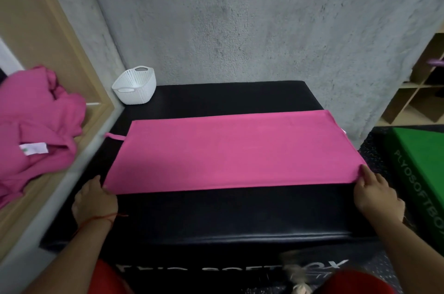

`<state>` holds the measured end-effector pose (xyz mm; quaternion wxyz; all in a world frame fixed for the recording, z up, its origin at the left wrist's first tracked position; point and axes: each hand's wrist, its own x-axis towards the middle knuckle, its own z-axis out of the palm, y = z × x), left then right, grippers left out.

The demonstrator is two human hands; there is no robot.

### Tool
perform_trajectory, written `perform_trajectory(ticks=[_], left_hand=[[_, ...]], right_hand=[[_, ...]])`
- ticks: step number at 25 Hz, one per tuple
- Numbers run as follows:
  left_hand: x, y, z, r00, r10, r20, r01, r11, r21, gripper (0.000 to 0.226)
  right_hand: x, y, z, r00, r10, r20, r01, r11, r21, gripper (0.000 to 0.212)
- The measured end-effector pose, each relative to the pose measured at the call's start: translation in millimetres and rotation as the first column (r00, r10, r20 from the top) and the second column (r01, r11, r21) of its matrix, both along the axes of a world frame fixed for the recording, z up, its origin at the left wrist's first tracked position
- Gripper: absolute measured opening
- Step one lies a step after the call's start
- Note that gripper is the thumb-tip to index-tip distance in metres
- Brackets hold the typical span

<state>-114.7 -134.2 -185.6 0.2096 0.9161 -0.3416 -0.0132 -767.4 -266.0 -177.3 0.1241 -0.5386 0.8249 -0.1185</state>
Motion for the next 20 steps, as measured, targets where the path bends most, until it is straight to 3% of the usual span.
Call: perform_trajectory(ticks=[5,12,16,20], left_hand=[[6,13,-1,0.997,-0.009,0.074,0.010,1.000,-0.015,0.017],[17,6,-1,1.000,0.021,0.016,-0.020,0.996,-0.089,0.018],[10,1,-6,0.979,-0.120,0.163,0.138,0.984,-0.110,0.015],[10,1,-9,0.981,-0.142,0.129,0.159,0.978,-0.133,0.022]], right_hand=[[-1,11,2,0.999,-0.040,0.034,0.046,0.976,-0.212,0.068],[-5,3,-15,0.998,-0.057,-0.025,0.046,0.947,-0.319,0.050],[-6,-2,-18,0.996,-0.076,-0.036,0.061,0.949,-0.310,0.038],[-8,-4,-20,0.995,-0.078,-0.056,0.057,0.952,-0.301,0.037]])
